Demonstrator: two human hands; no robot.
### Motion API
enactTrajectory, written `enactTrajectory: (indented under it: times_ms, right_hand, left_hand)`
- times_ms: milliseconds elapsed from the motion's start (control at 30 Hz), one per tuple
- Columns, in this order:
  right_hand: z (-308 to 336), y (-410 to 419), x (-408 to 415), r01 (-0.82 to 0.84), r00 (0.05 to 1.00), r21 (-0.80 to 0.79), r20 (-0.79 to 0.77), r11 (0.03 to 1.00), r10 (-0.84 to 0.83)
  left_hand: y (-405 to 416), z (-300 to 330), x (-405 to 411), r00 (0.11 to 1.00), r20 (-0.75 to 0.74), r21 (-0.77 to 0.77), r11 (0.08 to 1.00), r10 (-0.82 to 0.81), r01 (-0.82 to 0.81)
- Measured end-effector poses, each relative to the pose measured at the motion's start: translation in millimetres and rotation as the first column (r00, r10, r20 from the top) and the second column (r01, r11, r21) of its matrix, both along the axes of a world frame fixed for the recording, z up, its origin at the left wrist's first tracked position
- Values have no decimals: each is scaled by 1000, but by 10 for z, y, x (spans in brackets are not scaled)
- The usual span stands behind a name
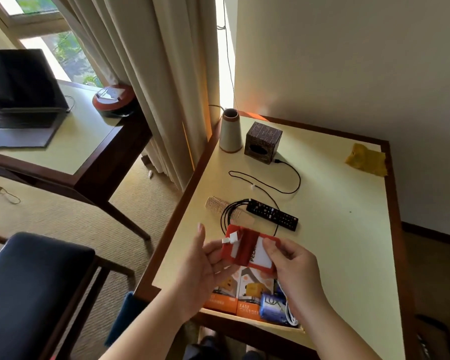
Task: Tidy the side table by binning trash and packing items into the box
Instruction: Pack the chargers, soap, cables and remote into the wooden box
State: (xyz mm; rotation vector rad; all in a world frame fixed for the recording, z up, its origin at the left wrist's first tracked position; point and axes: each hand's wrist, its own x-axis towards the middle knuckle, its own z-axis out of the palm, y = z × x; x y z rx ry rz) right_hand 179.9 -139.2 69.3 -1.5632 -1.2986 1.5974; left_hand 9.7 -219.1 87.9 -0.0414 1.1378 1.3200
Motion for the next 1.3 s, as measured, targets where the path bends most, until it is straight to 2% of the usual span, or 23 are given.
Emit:
enactTrajectory:
  times_ms: [67,133,233,300,367,467,567,667,767,833,933,1000,1067,1167,1233,1300]
  right_hand:
    - [-120,-40,33,-92,986,99,148,991,76]
    - [-215,-53,66,-207,948,165,278,964,156]
    - [-361,-23,134,-421,806,155,515,894,291]
    - [-469,0,203,-527,711,153,618,836,336]
    - [-524,8,275,-560,692,203,648,803,319]
    - [-502,27,380,-553,724,325,644,767,249]
    - [-508,104,456,-525,757,400,623,751,198]
    - [-567,217,426,-560,742,410,634,720,217]
    - [-598,354,276,-612,719,406,643,679,264]
    - [-615,486,142,-643,702,402,650,652,291]
    - [-701,739,-74,-677,680,370,646,636,348]
    - [-776,908,-192,-657,687,359,647,663,330]
    - [-845,1090,-254,-610,684,343,683,714,256]
    - [-939,1379,-226,-588,547,209,814,782,193]
    - [-1029,1535,-156,-585,448,55,854,809,266]
    - [-1137,1621,-81,-617,357,-64,866,785,351]
  left_hand:
    - [-98,-17,49,960,-238,-58,989,-148,138]
    - [-150,-31,97,867,-423,-168,963,-263,210]
    - [-154,-123,149,819,-458,-291,929,-346,229]
    - [-150,-266,165,788,-453,-370,892,-418,260]
    - [-150,-421,183,724,-477,-450,846,-498,286]
    - [-161,-598,232,540,-557,-548,767,-632,333]
    - [-160,-696,345,335,-609,-662,693,-719,284]
    - [-136,-714,456,153,-604,-744,622,-782,244]
    - [-100,-681,481,-34,-539,-821,515,-842,248]
    - [-82,-650,484,-131,-501,-853,462,-856,242]
    - [-79,-640,493,-292,-562,-825,500,-773,265]
    - [-93,-694,473,-441,-619,-786,504,-650,359]
    - [-115,-746,432,-551,-619,-786,432,-560,443]
    - [-194,-789,361,-601,-612,-791,383,-514,478]
    - [-255,-807,324,-601,-626,-780,392,-497,488]
    - [-299,-824,288,-577,-653,-757,412,-491,507]
